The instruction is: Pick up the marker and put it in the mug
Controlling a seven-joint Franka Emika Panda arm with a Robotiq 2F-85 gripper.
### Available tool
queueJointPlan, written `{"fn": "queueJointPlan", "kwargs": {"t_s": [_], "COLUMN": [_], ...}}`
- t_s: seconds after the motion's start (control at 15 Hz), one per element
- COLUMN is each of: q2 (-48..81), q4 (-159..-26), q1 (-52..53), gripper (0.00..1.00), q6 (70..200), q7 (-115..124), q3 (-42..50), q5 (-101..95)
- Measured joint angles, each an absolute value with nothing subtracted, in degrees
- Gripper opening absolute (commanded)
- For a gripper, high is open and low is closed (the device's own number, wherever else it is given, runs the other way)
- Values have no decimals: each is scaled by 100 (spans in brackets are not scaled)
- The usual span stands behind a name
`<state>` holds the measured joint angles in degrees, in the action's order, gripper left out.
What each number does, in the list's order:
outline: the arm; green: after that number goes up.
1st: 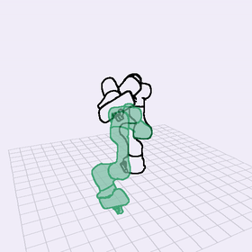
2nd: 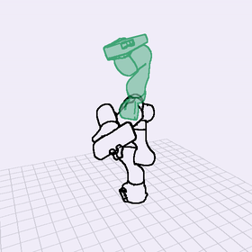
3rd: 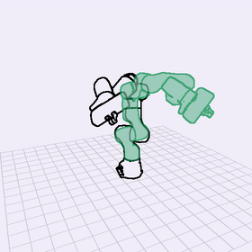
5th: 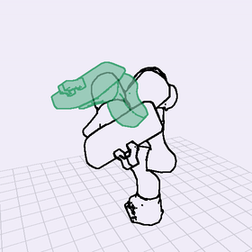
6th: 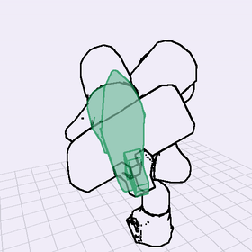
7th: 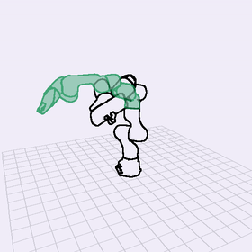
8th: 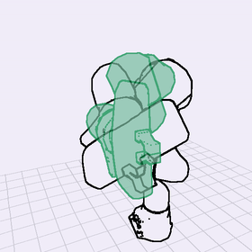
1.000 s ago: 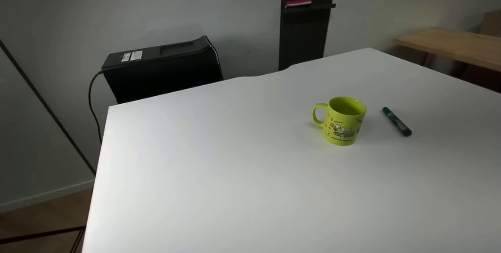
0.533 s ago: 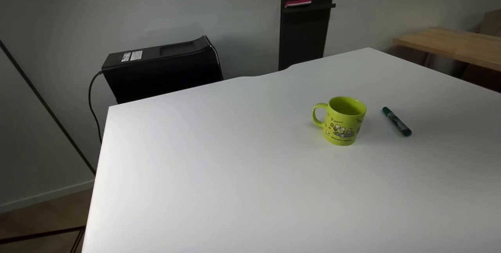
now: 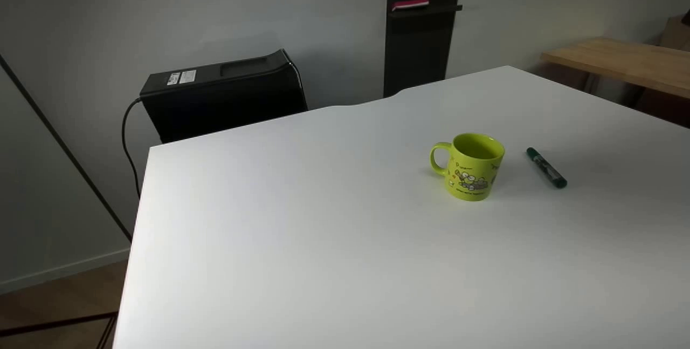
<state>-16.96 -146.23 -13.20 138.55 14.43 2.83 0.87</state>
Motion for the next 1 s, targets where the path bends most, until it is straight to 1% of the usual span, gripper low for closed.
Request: {"fn": "queueJointPlan", "kwargs": {"t_s": [0.27,0.6,1.0], "q2": [-717,464,1275], "q4": [-14040,-13068,-12248], "q1": [-1316,-1148,-742], "gripper": [100,100,100], "q6": [14092,14089,13984], "q7": [1454,1493,1561], "q3": [388,433,433], "q5": [93,121,215]}}
